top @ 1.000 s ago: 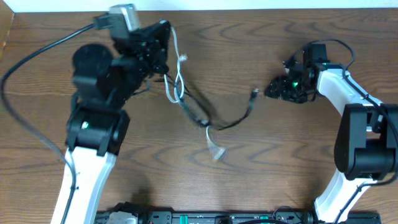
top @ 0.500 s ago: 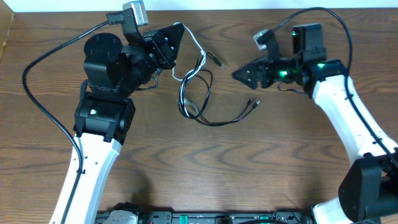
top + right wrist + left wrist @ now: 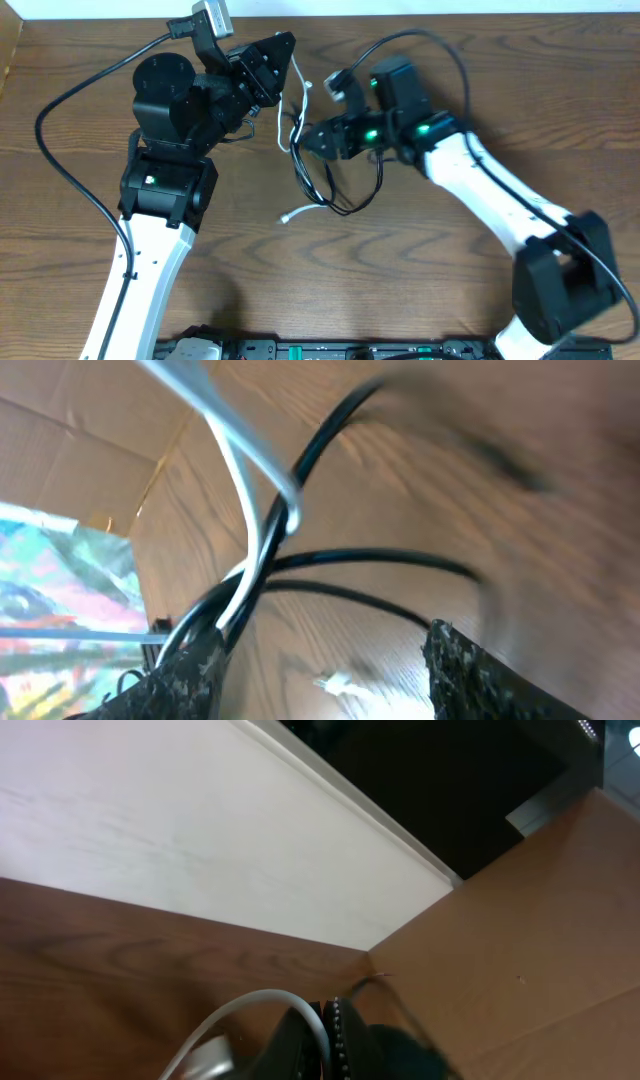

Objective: Untangle cables

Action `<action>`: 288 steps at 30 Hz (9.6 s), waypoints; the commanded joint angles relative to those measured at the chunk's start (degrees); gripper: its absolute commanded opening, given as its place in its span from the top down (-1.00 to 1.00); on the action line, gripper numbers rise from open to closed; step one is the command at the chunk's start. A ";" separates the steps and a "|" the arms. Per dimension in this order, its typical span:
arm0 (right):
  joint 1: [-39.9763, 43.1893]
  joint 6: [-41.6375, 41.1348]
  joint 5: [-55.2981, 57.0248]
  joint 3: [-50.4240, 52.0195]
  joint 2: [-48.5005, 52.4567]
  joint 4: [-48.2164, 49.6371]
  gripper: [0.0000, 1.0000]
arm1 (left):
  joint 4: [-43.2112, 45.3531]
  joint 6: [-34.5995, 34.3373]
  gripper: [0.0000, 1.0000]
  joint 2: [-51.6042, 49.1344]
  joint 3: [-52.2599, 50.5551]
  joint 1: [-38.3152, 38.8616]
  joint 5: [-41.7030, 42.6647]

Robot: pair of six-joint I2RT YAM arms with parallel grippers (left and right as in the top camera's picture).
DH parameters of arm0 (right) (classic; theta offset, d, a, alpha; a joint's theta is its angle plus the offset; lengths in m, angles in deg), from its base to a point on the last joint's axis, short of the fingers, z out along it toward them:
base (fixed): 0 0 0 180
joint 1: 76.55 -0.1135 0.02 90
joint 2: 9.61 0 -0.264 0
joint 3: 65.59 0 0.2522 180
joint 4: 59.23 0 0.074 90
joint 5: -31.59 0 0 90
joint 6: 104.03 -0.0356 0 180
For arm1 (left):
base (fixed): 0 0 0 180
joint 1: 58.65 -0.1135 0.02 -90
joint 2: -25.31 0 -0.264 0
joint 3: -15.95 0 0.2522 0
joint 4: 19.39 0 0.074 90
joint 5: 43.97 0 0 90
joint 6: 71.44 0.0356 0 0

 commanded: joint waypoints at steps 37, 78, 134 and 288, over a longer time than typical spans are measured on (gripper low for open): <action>-2.67 -1.86 15.04 -0.09 -8.17 -9.90 0.01 | -0.79 -5.07 0.85 -1.60 0.61 -0.20 -1.42; 6.47 -3.78 32.98 0.02 0.17 -15.63 0.98 | -8.09 1.77 0.85 1.44 0.63 -21.66 -2.03; 12.52 42.53 21.40 0.24 11.96 -27.12 -0.01 | -12.46 8.70 0.85 6.88 0.63 -29.44 12.76; 62.79 7.39 20.31 -30.29 17.16 3.78 -0.99 | -30.01 19.02 -0.73 -12.85 0.07 10.12 -6.12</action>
